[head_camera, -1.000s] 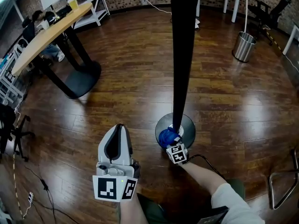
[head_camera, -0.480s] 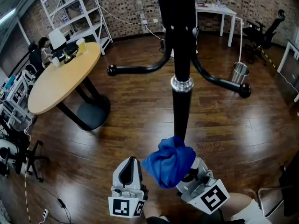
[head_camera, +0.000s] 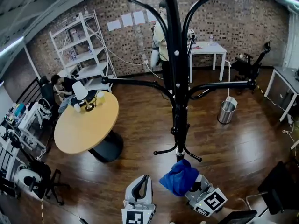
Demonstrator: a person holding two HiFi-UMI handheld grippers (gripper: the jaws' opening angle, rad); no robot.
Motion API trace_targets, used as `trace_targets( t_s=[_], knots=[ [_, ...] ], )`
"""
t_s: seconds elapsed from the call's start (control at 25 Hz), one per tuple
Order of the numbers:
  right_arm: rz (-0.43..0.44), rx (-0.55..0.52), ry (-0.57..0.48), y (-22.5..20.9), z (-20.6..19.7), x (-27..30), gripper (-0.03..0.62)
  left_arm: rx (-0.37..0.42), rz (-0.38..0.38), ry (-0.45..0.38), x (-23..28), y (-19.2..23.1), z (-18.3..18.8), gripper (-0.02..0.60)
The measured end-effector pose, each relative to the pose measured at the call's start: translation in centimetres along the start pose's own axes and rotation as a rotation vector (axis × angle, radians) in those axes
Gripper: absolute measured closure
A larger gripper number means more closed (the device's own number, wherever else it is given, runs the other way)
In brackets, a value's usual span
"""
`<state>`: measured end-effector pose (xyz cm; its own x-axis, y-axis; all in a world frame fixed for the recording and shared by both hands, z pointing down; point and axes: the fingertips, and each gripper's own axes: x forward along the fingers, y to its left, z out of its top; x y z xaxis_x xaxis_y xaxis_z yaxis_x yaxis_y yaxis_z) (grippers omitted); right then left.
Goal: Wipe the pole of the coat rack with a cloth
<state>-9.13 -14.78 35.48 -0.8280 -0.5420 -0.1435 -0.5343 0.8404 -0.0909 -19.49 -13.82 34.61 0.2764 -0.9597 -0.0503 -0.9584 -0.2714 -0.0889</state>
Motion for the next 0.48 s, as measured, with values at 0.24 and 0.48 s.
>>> trace_targets(
  t_s=[0.24,0.48],
  knots=[
    [-0.136,0.037,-0.033,0.5,5.4,-3.8,0.490,-0.017,-0.045,-0.048,-1.3,-1.7,7.2,0.563],
    [-0.241,0.011,-0.015,1.5,10.2,-11.0,0.490,0.006,-0.107,-0.084,-4.3,-6.2,11.2,0.563]
  ],
)
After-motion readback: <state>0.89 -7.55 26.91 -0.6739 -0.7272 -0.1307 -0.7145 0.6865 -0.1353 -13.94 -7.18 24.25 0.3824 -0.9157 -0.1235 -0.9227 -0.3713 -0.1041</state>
